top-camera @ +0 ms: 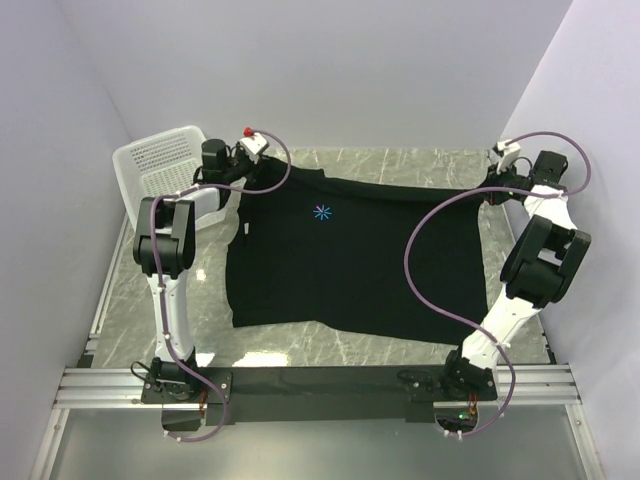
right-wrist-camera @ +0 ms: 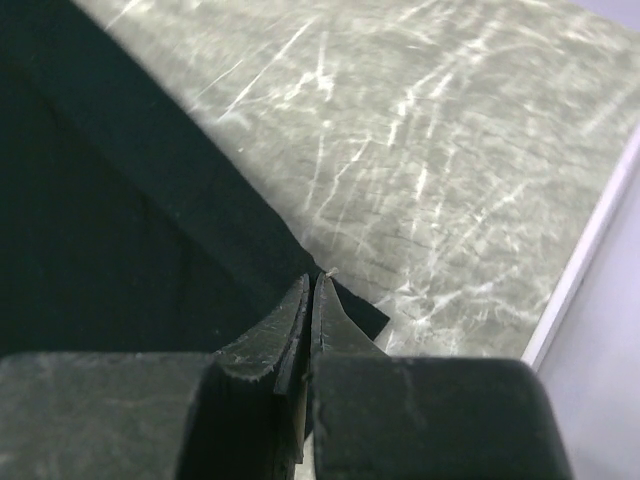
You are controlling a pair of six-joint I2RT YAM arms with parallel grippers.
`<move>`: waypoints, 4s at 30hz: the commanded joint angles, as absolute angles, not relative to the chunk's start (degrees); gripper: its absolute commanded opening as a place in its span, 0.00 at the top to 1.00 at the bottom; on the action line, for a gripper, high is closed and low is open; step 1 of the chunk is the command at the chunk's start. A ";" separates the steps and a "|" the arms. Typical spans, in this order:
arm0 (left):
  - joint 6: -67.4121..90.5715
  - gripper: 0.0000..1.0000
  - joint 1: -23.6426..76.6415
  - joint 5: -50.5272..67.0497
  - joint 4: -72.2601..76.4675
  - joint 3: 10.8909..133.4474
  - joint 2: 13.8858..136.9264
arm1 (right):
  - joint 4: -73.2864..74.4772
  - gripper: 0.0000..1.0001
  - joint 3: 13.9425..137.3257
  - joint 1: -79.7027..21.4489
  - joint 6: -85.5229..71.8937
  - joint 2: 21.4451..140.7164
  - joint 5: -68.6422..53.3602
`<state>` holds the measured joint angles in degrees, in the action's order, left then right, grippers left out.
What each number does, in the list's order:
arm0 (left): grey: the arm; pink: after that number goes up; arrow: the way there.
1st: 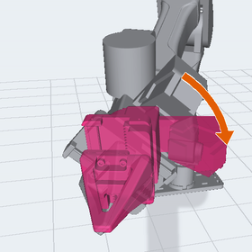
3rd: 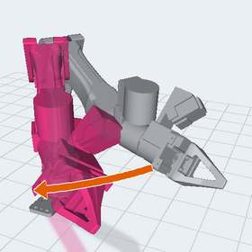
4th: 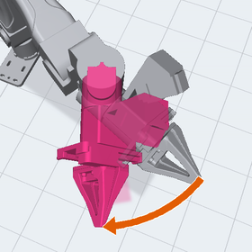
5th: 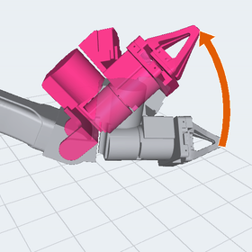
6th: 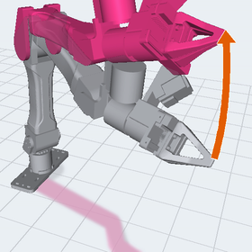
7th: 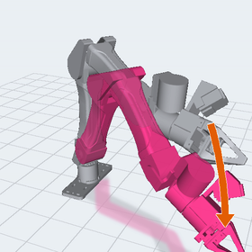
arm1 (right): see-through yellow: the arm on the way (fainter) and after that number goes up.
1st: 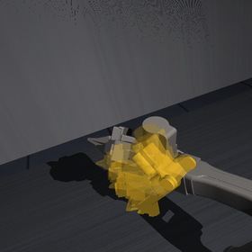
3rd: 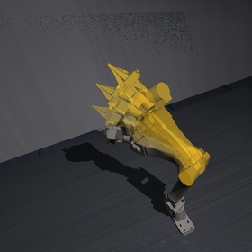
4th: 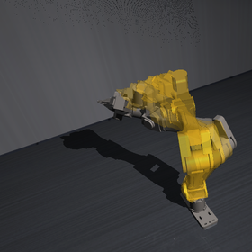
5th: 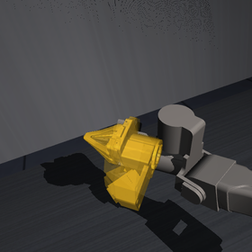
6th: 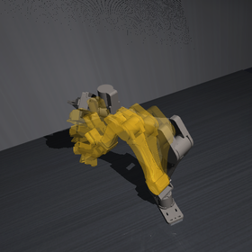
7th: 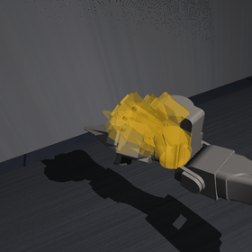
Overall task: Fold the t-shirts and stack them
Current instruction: Fold the T-shirt at the center of the board.
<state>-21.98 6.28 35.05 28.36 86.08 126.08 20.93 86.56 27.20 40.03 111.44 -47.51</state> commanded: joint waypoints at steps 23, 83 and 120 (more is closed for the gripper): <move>4.63 0.99 4.75 37.10 25.68 93.95 126.21 | 18.19 1.00 84.73 28.83 26.80 107.76 -49.40; 77.94 0.36 12.47 6.51 -26.36 93.51 112.33 | 18.90 1.00 72.77 28.74 31.20 101.87 -48.69; 113.91 0.33 14.41 -8.69 -42.53 104.49 121.28 | 17.58 1.00 71.54 28.92 31.90 101.34 -50.80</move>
<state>109.23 14.06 -4.40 -35.14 99.42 119.57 19.42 71.66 28.53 31.42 104.27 -49.23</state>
